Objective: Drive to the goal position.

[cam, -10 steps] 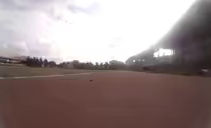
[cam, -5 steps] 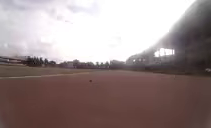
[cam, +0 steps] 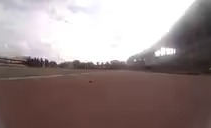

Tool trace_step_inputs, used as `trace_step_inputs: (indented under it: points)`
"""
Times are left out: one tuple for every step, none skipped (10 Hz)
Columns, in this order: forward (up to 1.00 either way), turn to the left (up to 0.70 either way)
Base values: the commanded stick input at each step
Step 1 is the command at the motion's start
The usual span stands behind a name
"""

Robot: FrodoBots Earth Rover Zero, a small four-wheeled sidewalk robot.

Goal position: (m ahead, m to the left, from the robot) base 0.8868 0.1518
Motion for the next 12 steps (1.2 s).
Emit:
trace_step_inputs:
  points:
    - [0.70, 0.00]
    - [0.70, 0.00]
    - [0.70, 0.00]
    - [0.70, 0.00]
    - [0.70, 0.00]
    - [0.70, 0.00]
    - [0.70, 0.00]
    - [0.70, 0.00]
    - [0.70, 0.00]
    - [0.70, 0.00]
    - [0.70, 0.00]
    - [0.70, 0.00]
